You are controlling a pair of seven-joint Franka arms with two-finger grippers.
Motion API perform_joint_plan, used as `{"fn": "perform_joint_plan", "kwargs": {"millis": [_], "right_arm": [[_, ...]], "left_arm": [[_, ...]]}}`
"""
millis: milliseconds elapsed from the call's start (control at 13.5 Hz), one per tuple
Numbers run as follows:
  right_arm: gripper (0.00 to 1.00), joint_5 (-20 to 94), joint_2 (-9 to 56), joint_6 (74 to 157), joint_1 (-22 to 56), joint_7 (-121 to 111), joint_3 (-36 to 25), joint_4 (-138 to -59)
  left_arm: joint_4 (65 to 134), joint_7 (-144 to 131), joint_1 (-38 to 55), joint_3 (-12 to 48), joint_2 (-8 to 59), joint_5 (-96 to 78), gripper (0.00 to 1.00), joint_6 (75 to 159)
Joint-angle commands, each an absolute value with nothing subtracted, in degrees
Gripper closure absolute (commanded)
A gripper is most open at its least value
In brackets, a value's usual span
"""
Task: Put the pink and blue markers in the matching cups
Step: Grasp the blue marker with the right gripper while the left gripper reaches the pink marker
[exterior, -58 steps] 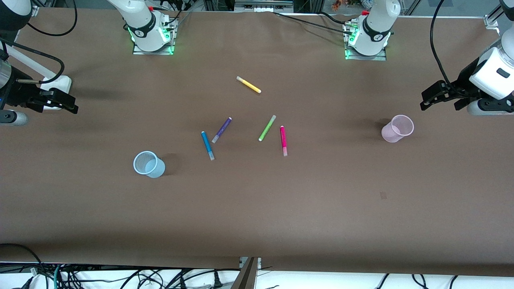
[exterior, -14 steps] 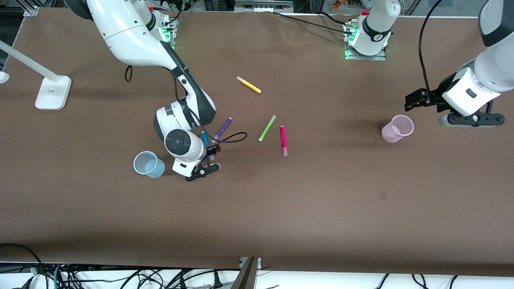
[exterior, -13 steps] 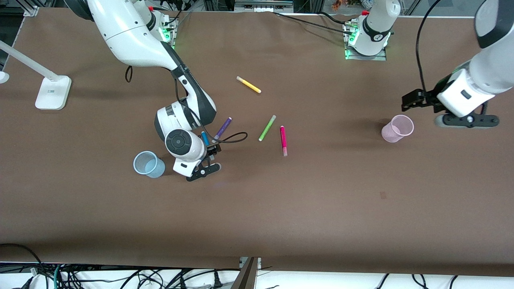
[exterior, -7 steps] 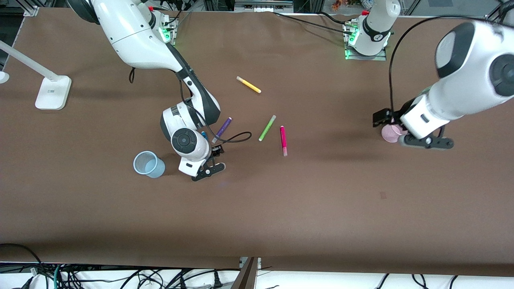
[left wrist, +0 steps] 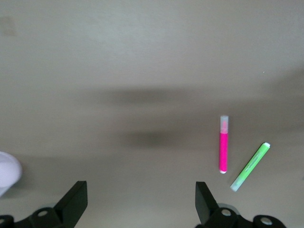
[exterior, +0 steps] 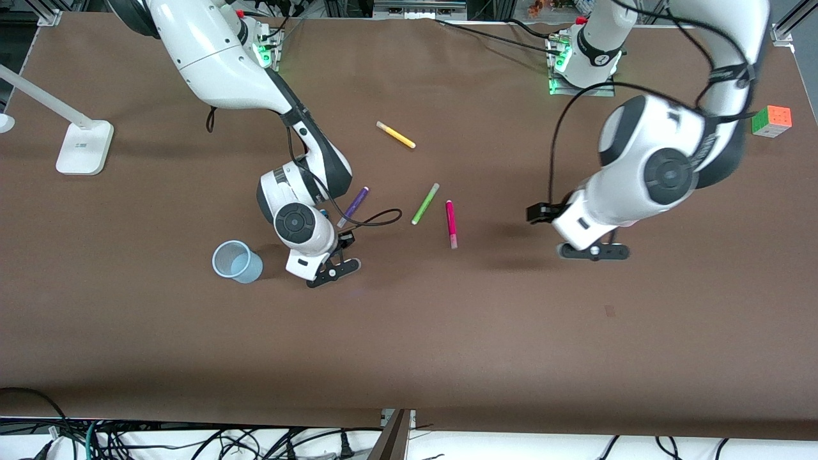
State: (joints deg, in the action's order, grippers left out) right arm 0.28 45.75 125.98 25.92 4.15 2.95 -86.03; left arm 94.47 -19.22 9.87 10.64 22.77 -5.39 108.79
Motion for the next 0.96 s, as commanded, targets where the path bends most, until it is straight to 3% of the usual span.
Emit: {"fn": "perform_joint_plan", "kwargs": {"millis": [0, 223, 668, 891], "right_arm": [[1.0, 0.9, 46.1, 127.0, 26.4, 4.2, 2.6, -86.0], [1.0, 0.7, 45.1, 126.8, 25.7, 2.7, 2.5, -85.3], [1.0, 0.4, 36.0, 126.3, 24.1, -0.6, 1.3, -85.1], [1.0, 1.1, 33.1, 126.2, 21.3, -13.1, 1.1, -85.1]], "left_arm": [[93.5, -23.6, 12.7, 10.3, 26.9, -5.3, 0.0, 112.9], [93.5, -25.3, 15.8, 10.3, 31.3, -3.3, 0.0, 119.0], [93.5, -35.5, 22.1, 10.2, 38.8, 0.9, 0.0, 128.5], [93.5, -39.6, 24.1, 10.0, 42.1, 1.1, 0.0, 132.3]]}}
